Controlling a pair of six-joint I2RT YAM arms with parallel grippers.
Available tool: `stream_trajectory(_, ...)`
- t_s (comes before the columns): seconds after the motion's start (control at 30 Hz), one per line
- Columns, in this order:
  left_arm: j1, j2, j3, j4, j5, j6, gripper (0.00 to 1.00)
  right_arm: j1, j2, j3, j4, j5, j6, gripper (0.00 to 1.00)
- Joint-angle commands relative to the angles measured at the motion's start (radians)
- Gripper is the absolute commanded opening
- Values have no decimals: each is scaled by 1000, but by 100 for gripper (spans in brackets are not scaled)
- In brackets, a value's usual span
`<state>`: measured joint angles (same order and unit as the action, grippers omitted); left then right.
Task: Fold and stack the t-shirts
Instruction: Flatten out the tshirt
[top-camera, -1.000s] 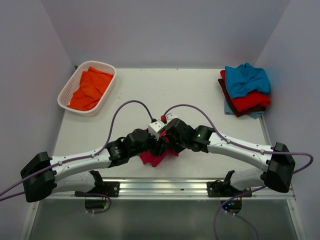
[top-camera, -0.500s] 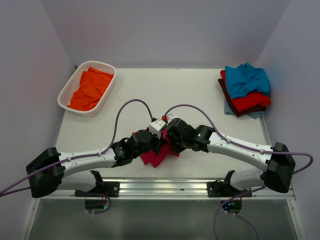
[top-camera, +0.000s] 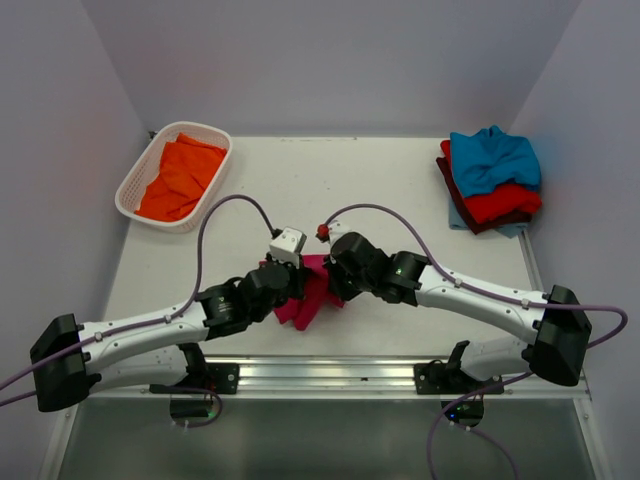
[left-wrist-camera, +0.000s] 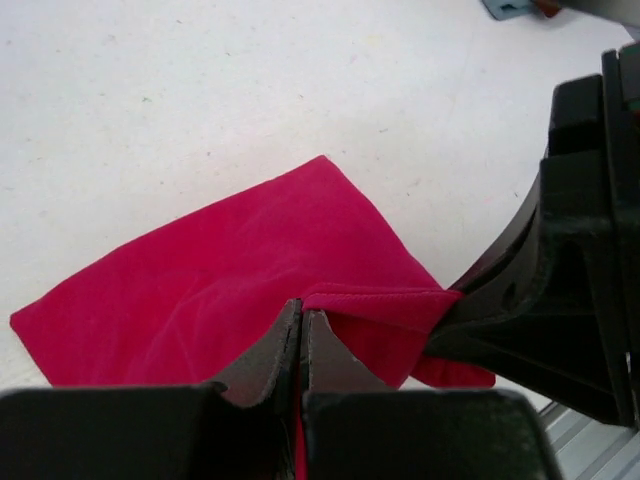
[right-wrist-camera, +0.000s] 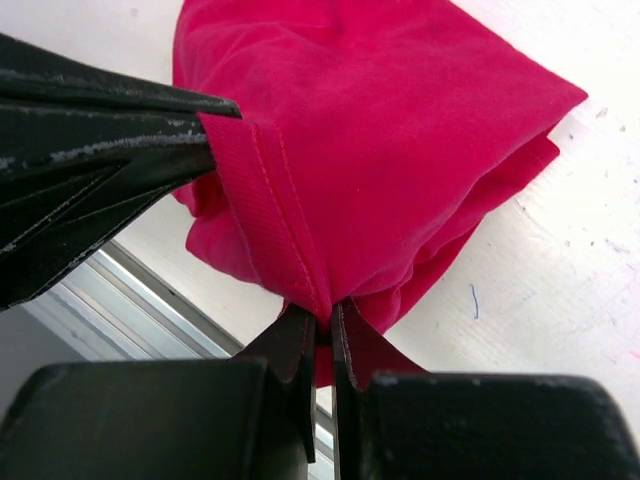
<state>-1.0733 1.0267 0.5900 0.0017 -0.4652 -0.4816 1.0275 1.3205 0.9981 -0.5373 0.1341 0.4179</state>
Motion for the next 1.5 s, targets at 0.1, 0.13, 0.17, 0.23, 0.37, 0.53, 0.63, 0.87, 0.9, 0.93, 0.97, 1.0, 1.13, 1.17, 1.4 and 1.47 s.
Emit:
stream_trajectory(0.1,53,-16,103,-232,-360,-101,0,2,-27,-1,-104,13,-27,0)
stream_trajectory(0.13,56,-16,111,-235,-360,-106,0,2,-26,0,-107,15,-25,2)
stream_trajectory(0.17,58,-20,114,-242,-362,-107,0,2,-24,0,-112,16,-27,20)
stream_trajectory(0.23,59,-27,120,-247,-369,-114,0,2,-27,-1,-115,21,-28,51)
stream_trajectory(0.37,64,-48,157,-292,-385,-120,0,2,-35,-9,-119,33,-27,68)
stream_trajectory(0.53,65,-79,212,-330,-401,-109,0,2,-44,-21,-112,48,-27,54)
stream_trajectory(0.63,65,-91,270,-351,-379,-95,0,0,-40,-29,-96,53,-18,45)
stream_trajectory(0.87,65,-74,402,-368,-355,-28,0,-7,138,-55,120,-51,-11,38)
stream_trajectory(0.9,65,-70,415,-371,-352,-23,0,-7,169,-52,146,-68,-13,38)
stream_trajectory(0.93,65,-62,430,-374,-343,-14,0,-9,193,-47,169,-71,-11,38)
stream_trajectory(0.97,65,-60,438,-374,-337,-11,0,-9,219,-26,203,-71,-14,37)
stream_trajectory(1.0,65,-59,447,-378,-326,-3,0,-7,297,8,220,-71,-21,37)
stream_trajectory(1.13,65,-54,453,-381,-314,-2,0,-9,376,85,241,-65,-39,35)
stream_trajectory(1.17,65,-53,455,-393,-316,-5,0,-9,390,118,243,-61,-41,34)
stream_trajectory(1.4,65,-88,433,-408,-316,-26,0,-10,476,169,249,-90,-45,33)
stream_trajectory(1.47,65,-102,426,-411,-325,-29,0,-12,502,159,261,-103,-38,31)
